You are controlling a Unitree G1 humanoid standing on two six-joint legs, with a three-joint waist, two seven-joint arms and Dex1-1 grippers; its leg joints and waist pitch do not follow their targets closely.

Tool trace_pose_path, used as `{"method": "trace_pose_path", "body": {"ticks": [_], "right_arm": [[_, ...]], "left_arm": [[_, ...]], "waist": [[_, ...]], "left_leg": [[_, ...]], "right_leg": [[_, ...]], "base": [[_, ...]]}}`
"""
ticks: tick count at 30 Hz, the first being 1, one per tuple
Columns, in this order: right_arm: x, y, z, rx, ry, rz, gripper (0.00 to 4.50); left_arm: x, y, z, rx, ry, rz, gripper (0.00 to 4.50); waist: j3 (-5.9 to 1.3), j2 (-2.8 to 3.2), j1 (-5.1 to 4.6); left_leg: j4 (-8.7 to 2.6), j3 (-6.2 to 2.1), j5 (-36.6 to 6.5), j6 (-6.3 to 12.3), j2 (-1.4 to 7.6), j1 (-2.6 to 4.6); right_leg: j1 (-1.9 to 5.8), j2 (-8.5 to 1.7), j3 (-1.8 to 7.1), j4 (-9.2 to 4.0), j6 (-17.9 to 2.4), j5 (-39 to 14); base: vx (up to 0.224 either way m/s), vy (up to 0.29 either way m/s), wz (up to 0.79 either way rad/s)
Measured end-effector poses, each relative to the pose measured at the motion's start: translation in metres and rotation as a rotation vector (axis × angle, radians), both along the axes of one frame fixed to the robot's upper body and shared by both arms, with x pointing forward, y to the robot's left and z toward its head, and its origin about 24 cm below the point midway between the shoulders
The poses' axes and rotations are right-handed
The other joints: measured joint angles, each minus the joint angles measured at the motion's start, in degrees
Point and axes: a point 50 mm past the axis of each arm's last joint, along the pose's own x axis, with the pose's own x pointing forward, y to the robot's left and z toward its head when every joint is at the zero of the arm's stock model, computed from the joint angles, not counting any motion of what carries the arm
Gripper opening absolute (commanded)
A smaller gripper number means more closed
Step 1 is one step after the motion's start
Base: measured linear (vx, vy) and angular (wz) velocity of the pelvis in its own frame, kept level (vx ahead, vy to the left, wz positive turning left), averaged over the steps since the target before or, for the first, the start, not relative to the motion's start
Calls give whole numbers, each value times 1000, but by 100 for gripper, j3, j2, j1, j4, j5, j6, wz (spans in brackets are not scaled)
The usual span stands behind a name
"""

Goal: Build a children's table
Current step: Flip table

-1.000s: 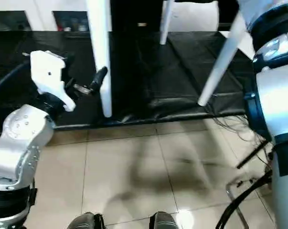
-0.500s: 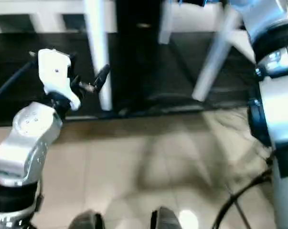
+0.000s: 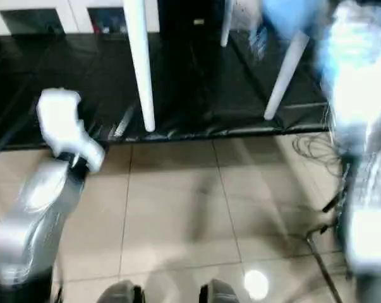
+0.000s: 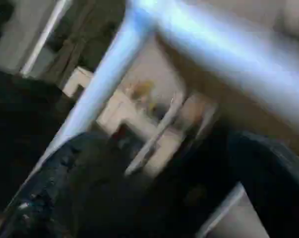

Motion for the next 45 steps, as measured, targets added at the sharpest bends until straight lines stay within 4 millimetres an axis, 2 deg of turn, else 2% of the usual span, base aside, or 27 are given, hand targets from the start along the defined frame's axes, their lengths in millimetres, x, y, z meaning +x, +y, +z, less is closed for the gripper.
{"method": "trace_pose_path", "body": {"ticks": [1,3,7,10,13,16,17,18,19,20,21,23,24,25,26,27,28,29,30,32,34,36,39,41,42,43,45], "right_arm": [[-13,0,-33,89,138,-38,446],[-30,1,-75,180,319,-103,446],[-72,2,-134,320,603,-254,446],[-87,0,-160,291,755,-327,446],[-94,1,-178,259,847,-387,446],[-100,10,-194,194,911,-364,446],[-99,14,-196,202,917,-369,446],[-98,20,-199,220,924,-370,446],[-98,23,-201,225,935,-371,446],[-97,26,-204,227,948,-371,446],[-94,27,-204,225,956,-371,446],[-85,26,-200,232,941,-373,446],[-83,26,-200,246,943,-369,446],[-83,23,-201,256,949,-377,446],[-85,19,-205,254,967,-395,446],[-90,15,-213,253,998,-420,446],[-93,14,-217,252,1012,-429,446],[-95,13,-219,251,1021,-433,446],[-96,16,-221,259,1028,-427,446],[-96,21,-221,262,1030,-407,446],[-96,22,-221,257,1022,-402,446],[-95,19,-223,243,1021,-407,446],[-98,16,-232,222,1048,-416,446],[-100,18,-237,203,1063,-404,446],[-100,22,-240,192,1079,-386,446],[-100,27,-241,192,1083,-370,446],[-99,32,-246,209,1108,-364,446]], "left_arm": [[-6,3,-10,19,27,9,450],[-13,8,-26,36,82,31,450],[-28,20,-56,33,162,88,450],[-37,25,-77,32,248,114,450],[-42,29,-90,68,276,121,450],[-41,33,-100,108,303,156,450],[-40,34,-102,126,302,165,450],[-36,35,-101,140,289,172,450],[-32,34,-99,140,275,174,450],[-30,34,-97,140,264,177,450],[-29,35,-96,138,260,182,450],[-31,39,-101,134,277,196,450],[-35,42,-108,133,313,206,450],[-36,41,-111,125,326,201,450],[-37,39,-113,113,333,188,450],[-37,34,-114,102,334,159,450],[-36,30,-113,97,324,138,450],[-34,28,-112,95,313,123,450],[-33,28,-110,93,301,118,450],[-35,28,-113,88,316,103,450],[-36,28,-119,92,337,99,450],[-38,30,-124,97,354,96,450],[-39,29,-130,95,369,81,450],[-40,29,-134,99,380,79,450],[-42,31,-139,107,404,78,450],[-43,35,-142,115,418,82,450],[-44,39,-148,120,445,76,450]], "waist": [[1,-7,-11],[9,2,-63],[-11,-62,-145],[-9,-85,-253],[-23,-168,-263],[-19,-190,-262],[-13,-189,-269],[12,-154,-258],[23,-153,-242],[23,-182,-229],[5,-254,-183],[-4,-290,-73],[-37,-350,-5],[-29,-358,99],[-15,-368,216],[-2,-394,310],[-13,-381,366],[-31,-332,397],[-29,-329,392],[-26,-331,374],[-8,-316,336],[24,-288,334],[39,-261,334],[18,-284,288],[8,-301,205],[-13,-340,108],[-105,-466,-114]], "left_leg": [[-53,30,6,1,1,2],[-94,70,91,13,5,-13],[-128,71,101,15,12,-1],[-138,70,101,15,10,-9],[-139,62,101,15,12,-3],[-141,56,101,15,17,6],[-150,19,100,14,27,-16],[-173,-176,104,8,-53,-85],[-174,-295,110,-4,-98,-105],[-173,-401,126,-29,-152,-98],[-173,-529,144,-60,-240,-105],[-217,-720,187,-132,-301,-125],[-284,-669,182,-138,-251,-90],[-152,-527,49,-18,-207,-104],[151,-360,-107,240,-174,-116],[327,-234,-138,306,-242,-44],[199,-190,-135,312,-314,76],[-71,-167,-153,205,-356,190],[-165,-154,-82,96,-316,174],[-248,-142,-16,78,-254,184],[-321,-73,-46,31,-208,286],[-396,-20,-78,3,-179,461],[-416,-11,-147,11,-146,600],[-425,-15,-225,-21,-146,653],[-438,-21,-269,-7,-164,694],[-434,-24,-292,25,-219,711],[-373,-8,-398,58,-335,750]], "right_leg": [[-1,-1,8,-40,13,8],[-28,-15,14,-65,79,52],[-22,-8,4,-105,91,56],[-31,-8,2,-154,92,56],[-24,-8,-15,-192,93,55],[6,-7,-37,-253,101,51],[46,-4,-86,-287,101,51],[92,-92,-266,-241,118,-2],[94,-91,-283,-88,74,-153],[141,-83,-229,130,-65,-284],[245,-24,-73,381,-213,-413],[244,93,1,453,-195,-545],[251,154,14,413,-191,-548],[251,183,25,405,-190,-545],[304,188,42,407,-156,-554],[318,204,51,377,-113,-549],[297,223,49,365,-110,-543],[248,274,28,352,-115,-524],[206,299,18,303,-130,-465],[218,333,-17,198,-157,-420],[321,342,-35,107,-178,-422],[505,351,-42,-20,-181,-434],[732,376,-58,-186,-142,-465],[766,373,-54,-221,-115,-494],[738,350,-59,-168,-185,-571],[683,271,-55,-8,-287,-638],[463,73,130,369,-184,-750]], "base": [[0,0,0],[0,0,0],[0,0,0],[0,0,0],[0,0,0],[0,0,0],[-54,18,5],[-65,-18,33],[-65,-18,33],[29,-89,72],[53,-167,74],[28,-185,63],[-1,-221,38],[-1,-221,38],[51,-202,12],[56,-159,7],[56,-159,7],[12,-126,13],[1,-104,6],[8,-87,4],[0,0,0],[69,8,1],[93,41,0],[128,55,1],[172,29,-1],[172,29,-1],[183,-32,15]]}}
